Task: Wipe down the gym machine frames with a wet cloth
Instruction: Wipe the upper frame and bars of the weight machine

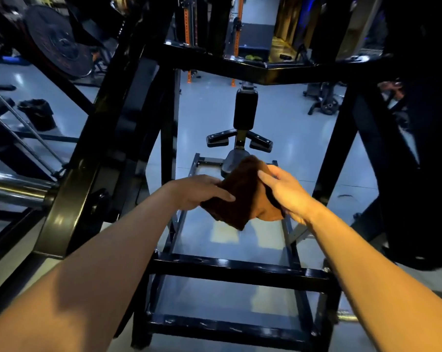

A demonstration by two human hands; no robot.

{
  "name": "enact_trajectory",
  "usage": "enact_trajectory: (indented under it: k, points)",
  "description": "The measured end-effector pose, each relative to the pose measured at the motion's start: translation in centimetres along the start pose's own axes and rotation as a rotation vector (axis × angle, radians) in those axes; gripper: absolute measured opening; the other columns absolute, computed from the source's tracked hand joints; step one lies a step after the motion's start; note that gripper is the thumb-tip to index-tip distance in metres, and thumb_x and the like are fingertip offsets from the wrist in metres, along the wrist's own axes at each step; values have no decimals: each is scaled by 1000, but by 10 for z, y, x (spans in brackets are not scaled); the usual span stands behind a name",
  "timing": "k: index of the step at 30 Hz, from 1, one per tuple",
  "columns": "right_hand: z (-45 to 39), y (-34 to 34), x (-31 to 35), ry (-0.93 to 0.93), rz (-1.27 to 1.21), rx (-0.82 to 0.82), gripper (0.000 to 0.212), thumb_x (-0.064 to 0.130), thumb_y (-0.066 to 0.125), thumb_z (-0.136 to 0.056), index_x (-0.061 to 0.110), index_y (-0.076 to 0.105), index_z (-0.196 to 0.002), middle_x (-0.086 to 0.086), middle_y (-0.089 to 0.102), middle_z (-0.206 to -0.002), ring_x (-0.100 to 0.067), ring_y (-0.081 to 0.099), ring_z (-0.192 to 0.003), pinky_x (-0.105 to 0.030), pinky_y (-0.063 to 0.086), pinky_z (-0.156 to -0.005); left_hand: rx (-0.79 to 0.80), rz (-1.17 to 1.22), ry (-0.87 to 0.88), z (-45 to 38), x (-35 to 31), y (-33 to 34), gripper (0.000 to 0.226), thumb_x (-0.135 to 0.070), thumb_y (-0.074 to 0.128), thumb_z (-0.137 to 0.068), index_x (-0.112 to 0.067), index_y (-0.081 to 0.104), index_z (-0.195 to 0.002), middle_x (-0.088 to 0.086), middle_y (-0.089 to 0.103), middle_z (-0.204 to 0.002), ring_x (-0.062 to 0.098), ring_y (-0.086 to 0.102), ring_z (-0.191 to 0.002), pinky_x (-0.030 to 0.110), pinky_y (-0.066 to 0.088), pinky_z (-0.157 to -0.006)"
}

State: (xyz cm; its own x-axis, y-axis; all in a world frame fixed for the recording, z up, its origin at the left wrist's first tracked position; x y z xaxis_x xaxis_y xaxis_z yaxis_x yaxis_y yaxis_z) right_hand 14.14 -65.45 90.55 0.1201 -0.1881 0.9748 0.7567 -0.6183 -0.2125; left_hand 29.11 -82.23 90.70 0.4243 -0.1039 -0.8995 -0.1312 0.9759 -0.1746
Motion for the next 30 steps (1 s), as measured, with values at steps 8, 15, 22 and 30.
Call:
enact_trajectory:
  k: [8,15,22,30]
  points:
    - [33,-43,1,13,-448,-252,27,28,47,-111,19,62,-132,-7,77,-117,-20,75,-106,-33,63,-77,-76,620,138,-31,-16,39,45,-12,74,-88,4,61,-128,14,72,-114,25,70,-106,33,59,-84]
    - [55,-77,-20,39,-123,-386,24,35,51,-109,19,65,-120,-2,76,-109,-20,73,-104,-34,58,-88,-148,335,218,-45,-22,86,15,-20,51,-108,-19,54,-122,10,63,-114,24,66,-101,39,61,-85]
    - [59,-81,-51,54,12,-533,31,43,62,-102,35,51,-130,-6,68,-107,-26,70,-101,-44,59,-91,-422,444,52,-61,-16,93,27,-44,58,-102,-17,57,-105,8,66,-91,19,64,-77,42,62,-71]
    - [58,-87,-47,144,-93,-302,52,7,72,-95,23,57,-142,-9,68,-125,-24,70,-112,-40,57,-100,-314,93,231,-71,-15,88,35,0,45,-102,-29,63,-110,10,61,-109,23,61,-90,40,56,-77]
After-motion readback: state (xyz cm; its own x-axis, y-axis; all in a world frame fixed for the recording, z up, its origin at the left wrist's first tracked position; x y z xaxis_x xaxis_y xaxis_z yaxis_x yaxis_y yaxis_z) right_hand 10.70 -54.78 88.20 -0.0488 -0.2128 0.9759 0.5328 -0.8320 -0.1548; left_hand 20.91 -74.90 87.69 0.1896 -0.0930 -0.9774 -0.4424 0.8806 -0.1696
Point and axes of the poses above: each hand's wrist, its own z-axis away from the middle knuckle, its own y-axis out of the palm, x = y × z, the point moved 2 cm from there along -z, towards the middle knuckle
